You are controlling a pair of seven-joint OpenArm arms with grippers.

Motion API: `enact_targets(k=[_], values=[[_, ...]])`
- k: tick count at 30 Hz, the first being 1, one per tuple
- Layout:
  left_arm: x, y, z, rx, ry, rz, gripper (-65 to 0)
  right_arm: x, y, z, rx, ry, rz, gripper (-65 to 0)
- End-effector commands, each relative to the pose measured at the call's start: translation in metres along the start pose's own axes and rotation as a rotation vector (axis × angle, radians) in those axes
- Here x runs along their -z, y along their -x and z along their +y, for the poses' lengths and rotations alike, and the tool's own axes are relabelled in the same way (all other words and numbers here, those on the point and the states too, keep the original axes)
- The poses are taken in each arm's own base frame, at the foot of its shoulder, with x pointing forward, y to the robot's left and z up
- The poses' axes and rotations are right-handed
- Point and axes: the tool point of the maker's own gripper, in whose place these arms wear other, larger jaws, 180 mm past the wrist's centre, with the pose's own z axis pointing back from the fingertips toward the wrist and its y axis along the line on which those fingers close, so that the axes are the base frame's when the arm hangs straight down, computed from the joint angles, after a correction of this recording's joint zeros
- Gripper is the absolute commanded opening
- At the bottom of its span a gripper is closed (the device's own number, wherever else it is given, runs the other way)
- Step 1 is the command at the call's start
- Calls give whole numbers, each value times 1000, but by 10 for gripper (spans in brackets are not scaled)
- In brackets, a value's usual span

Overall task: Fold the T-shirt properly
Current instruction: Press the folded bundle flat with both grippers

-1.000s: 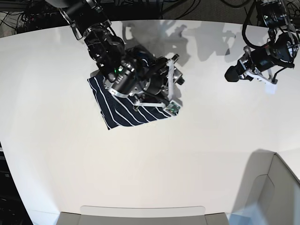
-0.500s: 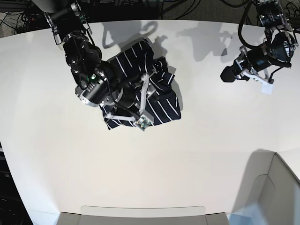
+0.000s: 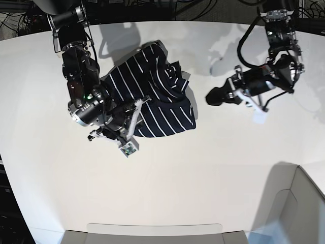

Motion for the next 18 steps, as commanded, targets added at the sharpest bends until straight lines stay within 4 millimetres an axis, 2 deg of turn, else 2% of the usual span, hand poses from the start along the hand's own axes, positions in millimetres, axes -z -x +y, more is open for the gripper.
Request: enact_targets(k=[1,4,7,9,12,14,18], values=[[0,-1,-14,13,34,23,-650,-8,-12,-16,2,44,-42,-560],[9,7,-22,39,49,72,-650,-14,-9,-41,75,91,-52,-650],[27,28,-35,77,76,169,-650,-15,10,-71,147,141,-8,-650],[37,41,-43,117,86,238,-650,-11,22,-82,164,153,29,-650],[53,70,-58,184,110,366,-650,-6,44,-91,179,164,95,-650],[61,86,-66,223,124,434,-650,-2,60,-91,188,160,134,-650],[76,112,-61,342,56,526,-650,4,74,-83,193,145,135,-650]])
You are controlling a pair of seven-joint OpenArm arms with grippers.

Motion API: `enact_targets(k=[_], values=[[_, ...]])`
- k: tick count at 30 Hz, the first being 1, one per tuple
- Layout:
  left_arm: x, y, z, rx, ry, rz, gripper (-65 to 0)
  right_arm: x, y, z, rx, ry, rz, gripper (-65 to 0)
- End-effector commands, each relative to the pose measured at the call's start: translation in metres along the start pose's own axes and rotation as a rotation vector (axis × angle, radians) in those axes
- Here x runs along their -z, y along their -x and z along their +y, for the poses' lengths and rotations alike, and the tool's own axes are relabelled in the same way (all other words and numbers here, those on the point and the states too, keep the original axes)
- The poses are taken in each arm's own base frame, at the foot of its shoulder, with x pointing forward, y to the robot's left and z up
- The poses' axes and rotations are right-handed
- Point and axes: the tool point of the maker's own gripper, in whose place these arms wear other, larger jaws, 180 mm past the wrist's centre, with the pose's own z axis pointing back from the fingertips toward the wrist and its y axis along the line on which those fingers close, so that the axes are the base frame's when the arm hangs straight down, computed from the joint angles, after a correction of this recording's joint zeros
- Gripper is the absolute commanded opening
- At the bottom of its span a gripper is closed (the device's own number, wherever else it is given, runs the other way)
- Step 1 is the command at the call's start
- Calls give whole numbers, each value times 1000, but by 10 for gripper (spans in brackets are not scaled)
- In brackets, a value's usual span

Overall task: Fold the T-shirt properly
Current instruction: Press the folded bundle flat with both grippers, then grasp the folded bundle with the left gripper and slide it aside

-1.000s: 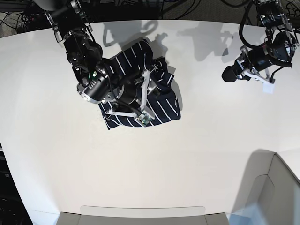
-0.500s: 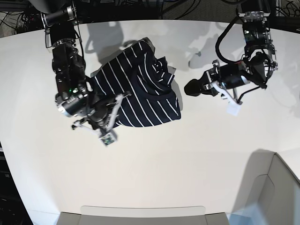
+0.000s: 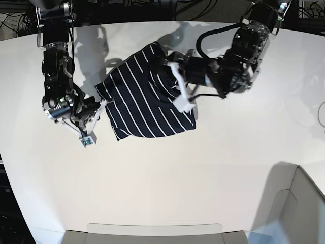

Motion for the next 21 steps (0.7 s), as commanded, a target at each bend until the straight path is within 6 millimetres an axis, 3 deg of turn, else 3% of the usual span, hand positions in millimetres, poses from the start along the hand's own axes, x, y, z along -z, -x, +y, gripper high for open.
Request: enact_targets(k=[1,4,7,11,17,19,21], values=[[2,3,-6,43,-7,33,-650,-5,-11,-6,-10,18,-40,-650],[18,18,0,99,-75,96,-650,-3,-4,-4,-9,12,-27,-650],[24,20,7,96,-107,101,-650,-1,1,-2,-8,8,-15,-650],[43,23,44,-19,-179,145,-650,-1,3,1,-50,-4,-9,-650],[58,6,70,-64,-265,153,-650,9,16,4,-154,-46,41,-650],[53,-5,82,-87,-294,101,-650,18,27,5,-171,-67,83,-650],[39,-18,104,-134,-344,35,-650,25,37,25,-275,-119,125,-650]])
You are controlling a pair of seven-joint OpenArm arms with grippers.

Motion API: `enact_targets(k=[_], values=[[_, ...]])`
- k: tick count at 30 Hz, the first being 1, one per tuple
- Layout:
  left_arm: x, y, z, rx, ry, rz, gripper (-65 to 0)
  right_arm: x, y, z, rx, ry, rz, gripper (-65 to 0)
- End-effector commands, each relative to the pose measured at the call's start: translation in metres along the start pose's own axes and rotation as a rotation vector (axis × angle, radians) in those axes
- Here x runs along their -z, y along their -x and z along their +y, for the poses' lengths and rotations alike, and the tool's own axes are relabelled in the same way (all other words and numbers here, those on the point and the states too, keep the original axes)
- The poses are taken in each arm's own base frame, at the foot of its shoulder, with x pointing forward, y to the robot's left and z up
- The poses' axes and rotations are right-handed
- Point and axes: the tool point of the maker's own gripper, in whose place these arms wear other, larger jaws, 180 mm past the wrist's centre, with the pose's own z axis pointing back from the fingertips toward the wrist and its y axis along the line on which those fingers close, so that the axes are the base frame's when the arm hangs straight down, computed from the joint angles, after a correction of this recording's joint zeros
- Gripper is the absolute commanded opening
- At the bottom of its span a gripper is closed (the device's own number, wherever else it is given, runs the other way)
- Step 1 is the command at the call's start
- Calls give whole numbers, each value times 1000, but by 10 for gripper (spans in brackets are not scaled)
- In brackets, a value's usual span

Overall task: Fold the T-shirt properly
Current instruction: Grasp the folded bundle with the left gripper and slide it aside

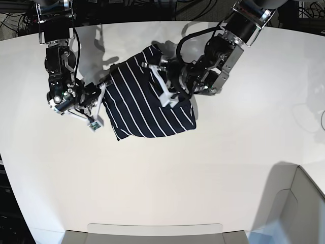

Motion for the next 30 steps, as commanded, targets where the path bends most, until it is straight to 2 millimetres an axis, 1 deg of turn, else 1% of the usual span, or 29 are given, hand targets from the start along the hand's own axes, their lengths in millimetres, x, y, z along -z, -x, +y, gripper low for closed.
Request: enact_targets(k=[1,3,5,7,8,10,11,12,14,15,17,20,21,23,25,26,28,30], values=[[-14,-20,15,-27,-31,-64,-650,-2,-13,13,-76,-31,-31,-650],[-33,-40,51,-134,-83,-153,-650,4,-5,39,-206,-72,6,-650],[-66,-63,83,-255,-99,-280,-650,3,-2,68,-299,-111,-1,-650],[-105,-77,112,-380,-83,-416,-650,-11,-8,91,-347,-131,-62,-650],[-122,-82,121,-415,-81,-475,-650,-19,-12,99,-359,-133,-95,-650],[-144,-88,125,-423,-77,-548,-650,-32,-20,107,-383,-130,-146,-650],[-151,-90,124,-416,-78,-572,-650,-38,-25,109,-394,-124,-170,-650],[-156,-92,122,-408,-79,-589,-650,-43,-27,110,-399,-117,-186,-650],[-156,-88,119,-397,-80,-594,-650,-51,-32,110,-407,-105,-212,-650],[-152,-88,113,-396,-64,-596,-650,-52,-34,106,-398,-94,-218,-650],[-148,-91,98,-386,-28,-613,-650,-56,-36,83,-334,-50,-225,-650],[-143,-97,78,-377,22,-625,-650,-66,-36,36,-173,40,-255,-650],[-139,-100,70,-380,47,-626,-650,-71,-33,16,-104,77,-267,-650],[-130,-103,54,-372,86,-615,-650,-86,-23,-24,24,162,-289,-650],[-121,-108,34,-323,106,-590,-650,-99,-11,-53,113,228,-303,-650],[-117,-113,23,-287,113,-575,-650,-104,-5,-65,150,255,-308,-650],[-109,-120,4,-220,116,-553,-650,-113,6,-81,203,294,-312,-650],[-98,-125,-5,-191,110,-558,-650,-116,13,-87,230,313,-309,-650]])
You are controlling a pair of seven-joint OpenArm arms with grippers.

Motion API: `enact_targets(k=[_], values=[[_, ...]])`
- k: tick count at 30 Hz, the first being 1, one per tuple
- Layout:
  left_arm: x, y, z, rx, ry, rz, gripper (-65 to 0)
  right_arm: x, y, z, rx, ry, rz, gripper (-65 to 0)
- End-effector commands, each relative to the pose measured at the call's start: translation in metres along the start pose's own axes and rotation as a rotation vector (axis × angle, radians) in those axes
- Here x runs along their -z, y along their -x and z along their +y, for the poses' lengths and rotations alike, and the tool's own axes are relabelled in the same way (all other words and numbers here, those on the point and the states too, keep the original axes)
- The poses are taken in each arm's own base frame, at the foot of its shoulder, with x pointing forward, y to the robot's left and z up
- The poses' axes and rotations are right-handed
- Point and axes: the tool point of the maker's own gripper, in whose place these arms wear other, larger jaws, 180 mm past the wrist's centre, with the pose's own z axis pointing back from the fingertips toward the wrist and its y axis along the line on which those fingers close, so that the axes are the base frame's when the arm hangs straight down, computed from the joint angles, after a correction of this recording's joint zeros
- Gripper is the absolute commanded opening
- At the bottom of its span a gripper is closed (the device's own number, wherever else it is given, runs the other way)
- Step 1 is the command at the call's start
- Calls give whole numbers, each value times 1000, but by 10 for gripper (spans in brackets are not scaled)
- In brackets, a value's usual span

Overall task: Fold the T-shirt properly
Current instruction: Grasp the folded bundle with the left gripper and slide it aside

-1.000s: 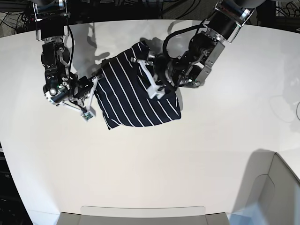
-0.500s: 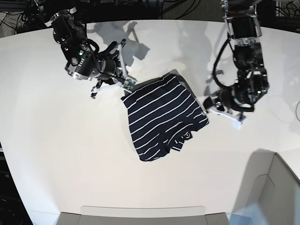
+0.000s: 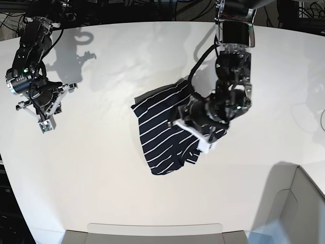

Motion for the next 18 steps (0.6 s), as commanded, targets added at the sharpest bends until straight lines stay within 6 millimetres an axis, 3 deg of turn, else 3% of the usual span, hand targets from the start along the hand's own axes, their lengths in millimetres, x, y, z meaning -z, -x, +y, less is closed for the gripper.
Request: enact_targets(k=[1,4,7,9,12,18], values=[[5,-2,-6,22,9,-6,-650,-6,-10,-6,-7,12,-42,-650],[32,30,-3,55,-16,89,-650,-5,3,-4,-3,8,-15,-650],[50,62,18,113,-90,223,-650,-4,11,1,-2,-2,3,-650],[52,79,44,123,-154,281,-650,-4,13,1,-2,-4,7,-650],[40,75,86,116,-242,266,-650,-4,14,2,-3,-6,10,-650],[-12,63,165,145,-430,307,-650,-4,11,3,-8,-6,2,-650]])
